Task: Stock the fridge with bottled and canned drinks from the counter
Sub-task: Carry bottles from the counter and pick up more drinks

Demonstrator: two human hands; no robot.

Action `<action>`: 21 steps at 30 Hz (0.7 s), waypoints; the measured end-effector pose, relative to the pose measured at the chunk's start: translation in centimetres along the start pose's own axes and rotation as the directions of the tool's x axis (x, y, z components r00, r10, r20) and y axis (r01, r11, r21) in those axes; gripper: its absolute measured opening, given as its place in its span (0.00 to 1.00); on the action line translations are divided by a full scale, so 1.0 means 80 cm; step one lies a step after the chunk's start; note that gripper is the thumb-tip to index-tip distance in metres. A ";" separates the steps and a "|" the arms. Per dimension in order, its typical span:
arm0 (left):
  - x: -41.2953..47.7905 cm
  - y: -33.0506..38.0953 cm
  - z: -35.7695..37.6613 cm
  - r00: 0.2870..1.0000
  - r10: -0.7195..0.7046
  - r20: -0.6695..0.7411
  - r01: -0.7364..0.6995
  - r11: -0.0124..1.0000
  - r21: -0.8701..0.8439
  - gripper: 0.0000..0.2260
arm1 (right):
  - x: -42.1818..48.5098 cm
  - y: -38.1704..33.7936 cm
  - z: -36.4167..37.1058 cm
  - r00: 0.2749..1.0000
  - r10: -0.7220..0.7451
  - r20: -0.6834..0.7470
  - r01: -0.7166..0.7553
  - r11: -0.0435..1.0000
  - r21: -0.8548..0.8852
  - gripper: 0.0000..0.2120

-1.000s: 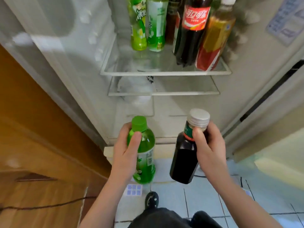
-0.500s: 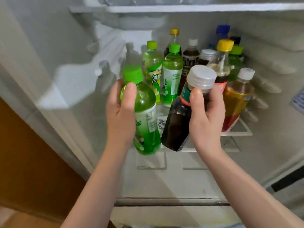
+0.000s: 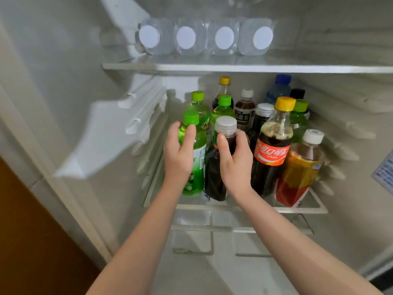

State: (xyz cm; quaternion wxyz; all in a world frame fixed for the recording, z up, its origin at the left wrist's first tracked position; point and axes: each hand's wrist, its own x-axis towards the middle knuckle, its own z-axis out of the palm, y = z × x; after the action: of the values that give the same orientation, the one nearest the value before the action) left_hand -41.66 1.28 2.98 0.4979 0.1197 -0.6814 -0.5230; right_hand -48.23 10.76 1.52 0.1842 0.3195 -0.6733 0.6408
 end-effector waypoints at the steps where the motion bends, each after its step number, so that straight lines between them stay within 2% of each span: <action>1: 0.001 -0.001 0.000 1.000 -0.009 0.001 0.009 1.000 0.005 0.12 | 0.001 0.002 -0.001 1.000 0.015 0.009 -0.015 1.000 -0.007 0.14; 4: -0.002 -0.006 -0.003 1.000 -0.025 0.007 0.025 1.000 0.003 0.15 | 0.001 0.004 -0.005 0.996 0.046 0.070 -0.045 0.999 -0.020 0.16; 6: -0.008 -0.012 -0.009 0.997 -0.067 0.035 0.066 0.997 0.026 0.21 | -0.011 0.005 -0.009 0.990 0.052 0.130 -0.052 0.999 -0.003 0.16; 8: -0.021 -0.022 -0.018 0.986 -0.134 0.095 0.129 0.990 0.049 0.21 | -0.033 0.013 -0.015 0.983 0.089 0.163 -0.088 0.996 -0.012 0.24; 10: -0.041 -0.034 -0.026 0.971 -0.169 0.169 0.158 0.985 0.075 0.21 | -0.057 0.024 -0.022 0.969 0.164 0.183 -0.144 0.983 -0.117 0.34; 11: -0.052 -0.041 -0.030 0.964 -0.173 0.202 0.158 0.983 0.088 0.23 | -0.067 0.029 -0.025 0.959 0.206 0.194 -0.173 0.969 -0.173 0.36; 15: -0.076 -0.074 -0.041 0.945 -0.196 0.263 0.137 0.964 0.226 0.33 | -0.084 0.042 -0.025 0.940 0.248 0.233 -0.199 0.956 -0.215 0.29; 21: -0.057 -0.090 -0.033 0.937 -0.219 0.272 0.127 0.940 0.317 0.33 | -0.062 0.056 -0.008 0.940 0.282 0.190 -0.236 0.943 -0.233 0.27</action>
State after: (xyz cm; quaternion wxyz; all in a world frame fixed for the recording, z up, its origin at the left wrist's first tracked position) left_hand -39.91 -0.24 -5.61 0.3155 0.1710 -0.8064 -0.4700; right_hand -47.69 12.27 -5.04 0.0542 0.2757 -0.7888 0.5467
